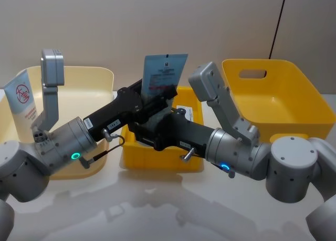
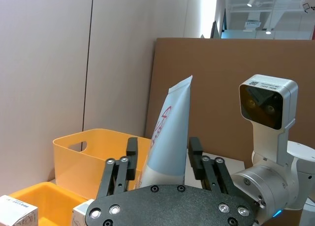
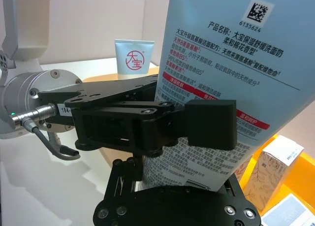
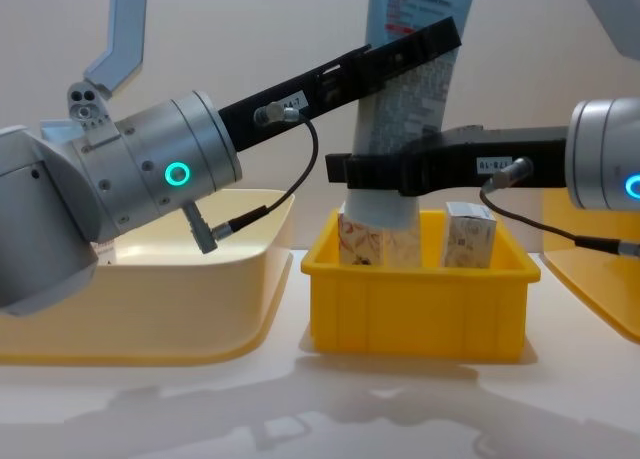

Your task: Bimanual collaborative sorting of washing and personal care products

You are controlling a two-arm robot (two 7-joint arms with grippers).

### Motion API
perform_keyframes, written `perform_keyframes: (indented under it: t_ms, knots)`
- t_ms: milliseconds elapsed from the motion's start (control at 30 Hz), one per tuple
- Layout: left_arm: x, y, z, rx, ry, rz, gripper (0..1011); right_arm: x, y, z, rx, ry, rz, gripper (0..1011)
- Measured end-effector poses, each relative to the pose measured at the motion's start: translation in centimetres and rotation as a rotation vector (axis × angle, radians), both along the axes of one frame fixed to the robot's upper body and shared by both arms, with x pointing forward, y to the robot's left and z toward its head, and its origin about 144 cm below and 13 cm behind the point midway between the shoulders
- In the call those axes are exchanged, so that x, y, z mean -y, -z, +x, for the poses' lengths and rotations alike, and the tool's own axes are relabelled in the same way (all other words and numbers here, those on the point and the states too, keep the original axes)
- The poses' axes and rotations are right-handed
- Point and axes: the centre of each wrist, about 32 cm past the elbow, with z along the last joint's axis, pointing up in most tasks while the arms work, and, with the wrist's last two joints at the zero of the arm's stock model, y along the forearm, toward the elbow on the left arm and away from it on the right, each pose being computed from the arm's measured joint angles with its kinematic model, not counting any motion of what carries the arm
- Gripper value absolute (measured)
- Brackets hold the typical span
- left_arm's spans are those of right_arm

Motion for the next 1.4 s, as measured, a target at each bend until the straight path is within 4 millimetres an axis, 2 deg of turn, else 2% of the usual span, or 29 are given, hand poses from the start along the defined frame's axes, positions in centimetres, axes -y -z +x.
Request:
perform_keyframes:
  t_ms: [133,467,667,1400]
  knots:
    - [0.0,0.0,0.0,0.000,0.000,0.000,757,0.0,0.0,0.0,0.000,0.000,0.000,608]
    - [0.0,0.0,0.0,0.000,0.000,0.000,994,0.1,0.0,0.0,0.001,0.001,0.000,608]
    - [0.0,0.0,0.0,0.000,-0.001,0.000,1003,0.7,-0.1,-0.2,0.006,0.006,0.003,608]
    - [0.0,0.0,0.0,0.000,-0.001,0.000,1003,6.3,-1.1,-2.3,0.069,0.221,-0.002,608]
